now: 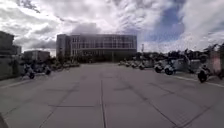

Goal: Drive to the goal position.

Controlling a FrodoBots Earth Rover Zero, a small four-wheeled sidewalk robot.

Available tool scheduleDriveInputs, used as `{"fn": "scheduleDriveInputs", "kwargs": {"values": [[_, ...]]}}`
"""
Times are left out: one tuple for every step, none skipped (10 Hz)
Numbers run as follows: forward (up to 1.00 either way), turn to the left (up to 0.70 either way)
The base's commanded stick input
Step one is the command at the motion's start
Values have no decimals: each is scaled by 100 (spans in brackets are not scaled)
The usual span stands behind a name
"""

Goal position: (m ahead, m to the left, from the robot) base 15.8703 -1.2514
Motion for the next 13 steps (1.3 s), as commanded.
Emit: {"fn": "scheduleDriveInputs", "kwargs": {"values": [[70,1],[70,1],[70,1],[70,1],[70,1],[70,1],[70,1],[70,1],[70,1],[70,1],[70,1],[70,1],[70,1]]}}
